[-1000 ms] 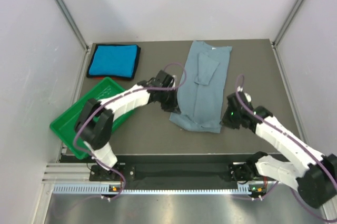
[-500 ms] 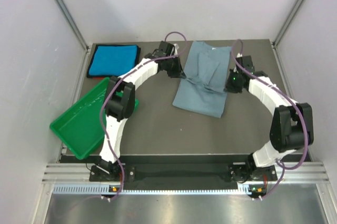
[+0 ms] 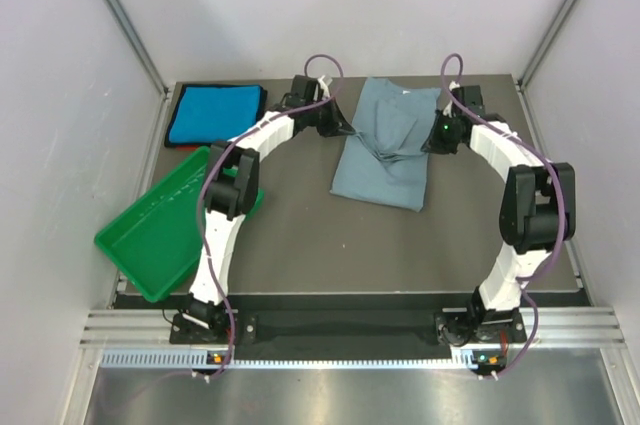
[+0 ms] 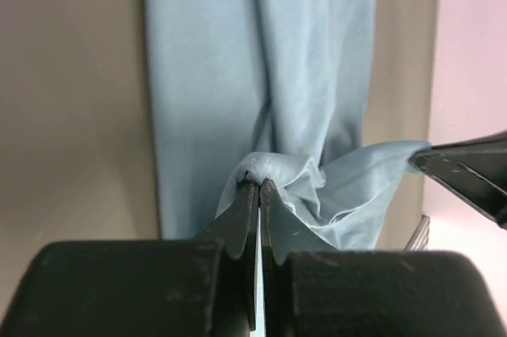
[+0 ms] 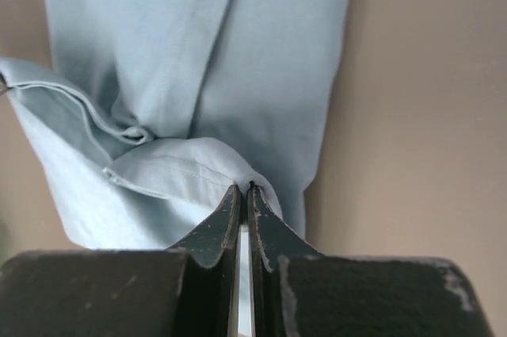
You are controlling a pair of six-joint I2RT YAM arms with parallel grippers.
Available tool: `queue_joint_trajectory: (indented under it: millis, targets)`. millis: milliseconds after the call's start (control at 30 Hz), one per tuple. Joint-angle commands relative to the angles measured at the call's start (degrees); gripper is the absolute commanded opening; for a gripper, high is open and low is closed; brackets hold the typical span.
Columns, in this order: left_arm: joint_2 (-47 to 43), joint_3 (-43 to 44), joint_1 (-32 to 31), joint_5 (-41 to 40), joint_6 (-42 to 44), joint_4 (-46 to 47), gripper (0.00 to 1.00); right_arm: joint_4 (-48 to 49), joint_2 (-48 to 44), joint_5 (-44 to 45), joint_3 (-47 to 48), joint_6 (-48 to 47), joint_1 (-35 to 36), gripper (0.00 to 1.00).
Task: Fold and stack the t-shirts
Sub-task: Fold the tshirt
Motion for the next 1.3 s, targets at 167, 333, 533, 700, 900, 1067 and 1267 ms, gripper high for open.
queue_joint_trajectory:
  millis: [167,333,533,700,900,1067,1267]
  targets:
    - [4.71,7.57,0.4,1.39,-2.68,9.27,0.0,4.92,2.75,-3.73,3.6,0.44,-3.89,0.0]
    - [6.73,10.12,0.84,-0.46,-2.95,8.66,0.0,6.25,5.74,-5.23,5.1,0.79,-4.86,0.0]
    - [9.19,13.99,1.1,-1.95,-3.3,7.35,0.0,7.39,8.64,-6.63,7.21,1.41,-6.88,0.0]
    - [10.51,14.69,1.45,-2.04,-3.73,7.69,0.0,7.39,10.66,-7.34,9.05,2.37,-7.85,0.0]
    - [11.22,15.57,1.63,-2.21,-3.47,8.75,0.0,8.53,13.12,-8.66,10.9,2.73,-8.37,0.0]
    - [11.84,15.93,2.16,-1.61,-3.91,9.19,0.11,8.8,16.02,-11.29,13.53,2.64,-8.46,0.09]
    - [3.15,8.65,2.25,-5.19,2.48,8.05,0.47,3.97,14.45,-9.63,16.53,2.11,-9.51,0.37]
